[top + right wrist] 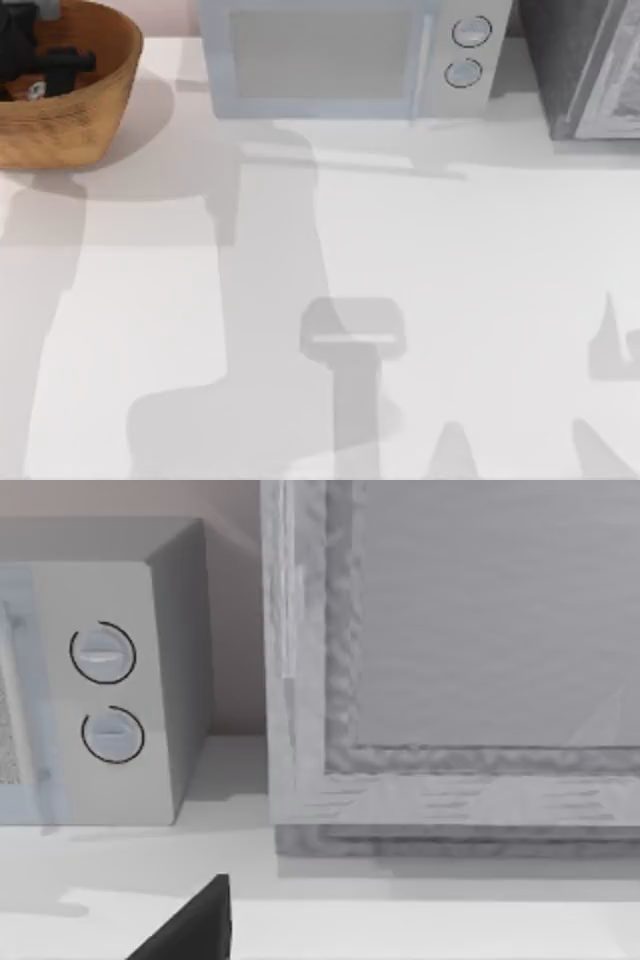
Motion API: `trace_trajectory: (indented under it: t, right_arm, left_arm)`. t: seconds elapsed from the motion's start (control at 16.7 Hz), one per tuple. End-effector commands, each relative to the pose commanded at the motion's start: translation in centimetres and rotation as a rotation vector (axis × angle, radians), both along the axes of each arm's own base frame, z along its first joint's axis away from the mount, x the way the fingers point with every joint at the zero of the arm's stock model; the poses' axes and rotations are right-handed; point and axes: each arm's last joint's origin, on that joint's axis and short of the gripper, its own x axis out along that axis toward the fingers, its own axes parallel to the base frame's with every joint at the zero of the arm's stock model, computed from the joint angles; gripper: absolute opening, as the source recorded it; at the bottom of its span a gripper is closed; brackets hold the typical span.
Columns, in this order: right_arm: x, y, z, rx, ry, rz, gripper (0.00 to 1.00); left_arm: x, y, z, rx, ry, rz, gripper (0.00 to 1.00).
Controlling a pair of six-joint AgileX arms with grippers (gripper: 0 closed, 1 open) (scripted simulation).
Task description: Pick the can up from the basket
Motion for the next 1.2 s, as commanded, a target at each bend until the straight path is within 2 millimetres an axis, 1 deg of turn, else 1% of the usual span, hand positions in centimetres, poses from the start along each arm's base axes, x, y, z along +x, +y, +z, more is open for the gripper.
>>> trace_trajectory:
  t: [0.3, 0.36, 0.78, 0.84, 0.96, 1.02, 1.08, 1.2]
  right_arm:
    - [0.0, 0.0, 0.0, 0.0, 0.0, 0.0, 1.0]
    - [0.0, 0.0, 0.0, 0.0, 0.0, 0.0, 1.0]
    - [0.0, 0.0, 0.0, 0.0, 0.0, 0.0, 1.0]
    - [0.0, 0.0, 0.0, 0.0, 0.0, 0.0, 1.0]
    - [0.0, 0.0, 0.0, 0.0, 0.0, 0.0, 1.0]
    - [0.0, 0.0, 0.0, 0.0, 0.0, 0.0, 1.0]
    - [0.0, 0.0, 0.0, 0.0, 0.0, 0.0, 1.0]
    - [0.0, 0.0, 0.0, 0.0, 0.0, 0.0, 1.0]
  left_arm:
    - [0.0, 0.0, 0.0, 0.0, 0.0, 0.0, 0.02]
    - [0.0, 0.0, 0.0, 0.0, 0.0, 0.0, 0.0]
    - [0.0, 0.0, 0.0, 0.0, 0.0, 0.0, 0.0]
    - [-0.2, 0.1, 1.9, 0.006, -0.033, 0.003, 0.0]
    - [-0.2, 0.0, 2.1, 0.005, -0.039, 0.002, 0.0]
    - [-0.3, -0.3, 2.7, 0.002, -0.049, -0.002, 0.0]
    - [-0.5, -0.6, 3.5, -0.004, -0.064, -0.007, 0.0]
    - [-1.2, -1.8, 5.9, -0.022, -0.113, -0.024, 0.0]
